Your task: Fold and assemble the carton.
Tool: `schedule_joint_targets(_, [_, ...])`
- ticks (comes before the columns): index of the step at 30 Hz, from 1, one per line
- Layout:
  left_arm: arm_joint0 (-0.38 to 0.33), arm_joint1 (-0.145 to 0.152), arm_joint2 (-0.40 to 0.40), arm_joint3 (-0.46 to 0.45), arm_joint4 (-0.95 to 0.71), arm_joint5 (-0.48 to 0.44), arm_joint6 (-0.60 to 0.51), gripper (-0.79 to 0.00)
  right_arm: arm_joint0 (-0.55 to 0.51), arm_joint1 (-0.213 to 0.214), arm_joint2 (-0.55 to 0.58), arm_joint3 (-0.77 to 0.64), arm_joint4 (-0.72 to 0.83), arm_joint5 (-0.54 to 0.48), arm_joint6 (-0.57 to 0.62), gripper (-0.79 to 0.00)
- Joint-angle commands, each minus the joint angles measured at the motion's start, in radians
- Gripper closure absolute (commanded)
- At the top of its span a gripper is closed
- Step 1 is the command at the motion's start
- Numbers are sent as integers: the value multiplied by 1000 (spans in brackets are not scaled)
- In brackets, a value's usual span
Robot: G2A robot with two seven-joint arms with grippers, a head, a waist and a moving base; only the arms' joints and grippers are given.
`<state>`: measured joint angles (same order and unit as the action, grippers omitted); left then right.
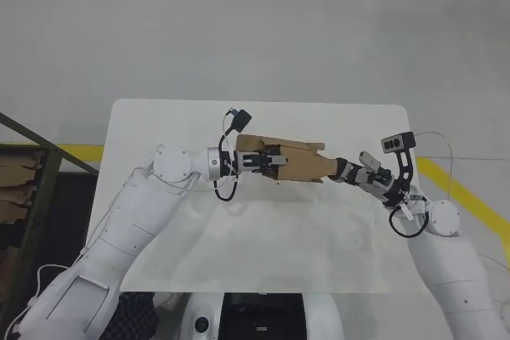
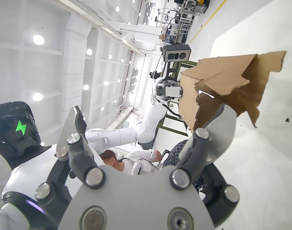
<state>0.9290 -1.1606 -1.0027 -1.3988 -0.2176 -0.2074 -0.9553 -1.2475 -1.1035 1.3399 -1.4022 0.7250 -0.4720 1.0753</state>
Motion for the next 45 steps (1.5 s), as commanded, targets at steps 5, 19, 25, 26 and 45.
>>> schedule_joint_targets(5, [5, 1, -7, -14, -9, -5, -9, 0, 7, 2, 9, 17, -92, -8, -51, -785])
schedule_joint_targets(19, [17, 6, -22, -49, -6, -9, -26, 0, 20, 9, 28, 32, -239, 36, -136, -785])
schedule_joint_targets(25, [17, 6, -18, -58, -5, -9, -36, 0, 20, 7, 12, 31, -242, 45, -127, -785])
schedule_joint_targets(26, [15, 6, -17, -58, -4, -8, -39, 0, 21, 7, 10, 30, -238, 42, -123, -785])
schedule_joint_targets(45, [2, 1, -5, -49, 18, 2, -21, 0, 20, 12, 32, 34, -85, 15, 42, -785])
